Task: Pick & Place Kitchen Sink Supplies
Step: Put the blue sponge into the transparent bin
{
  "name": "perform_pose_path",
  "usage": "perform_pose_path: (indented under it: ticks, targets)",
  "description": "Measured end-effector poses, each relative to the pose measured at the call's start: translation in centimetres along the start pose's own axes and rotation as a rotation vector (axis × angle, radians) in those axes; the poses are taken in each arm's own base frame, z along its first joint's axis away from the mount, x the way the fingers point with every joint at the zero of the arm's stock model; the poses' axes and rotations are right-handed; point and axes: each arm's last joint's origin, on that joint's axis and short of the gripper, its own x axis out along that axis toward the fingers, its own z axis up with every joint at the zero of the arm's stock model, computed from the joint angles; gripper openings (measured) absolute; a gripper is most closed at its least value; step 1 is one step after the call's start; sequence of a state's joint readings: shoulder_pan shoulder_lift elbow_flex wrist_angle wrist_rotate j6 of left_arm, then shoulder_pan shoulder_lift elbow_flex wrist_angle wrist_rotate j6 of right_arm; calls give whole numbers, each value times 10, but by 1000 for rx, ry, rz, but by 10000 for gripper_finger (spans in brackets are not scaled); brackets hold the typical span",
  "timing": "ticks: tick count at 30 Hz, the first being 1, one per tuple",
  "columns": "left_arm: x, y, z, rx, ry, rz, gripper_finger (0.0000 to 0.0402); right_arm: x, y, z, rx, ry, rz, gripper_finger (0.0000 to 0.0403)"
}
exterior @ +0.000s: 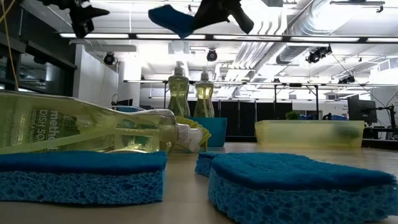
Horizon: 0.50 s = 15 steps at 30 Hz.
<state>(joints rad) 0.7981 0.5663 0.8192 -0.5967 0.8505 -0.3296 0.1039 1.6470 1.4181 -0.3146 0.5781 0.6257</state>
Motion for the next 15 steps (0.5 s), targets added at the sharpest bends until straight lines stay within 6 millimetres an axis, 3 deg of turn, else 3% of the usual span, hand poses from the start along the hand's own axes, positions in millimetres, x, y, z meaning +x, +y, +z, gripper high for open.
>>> perform_pose_path:
  ticks: [7, 15]
  targets:
    - [16, 12, 13, 6, -8, -12, 188, 4, -4, 5, -27, -2, 28, 0]
    - [52, 17, 25, 148, 11, -80, 188, 11, -12, 13, -56, 12, 58, 0]
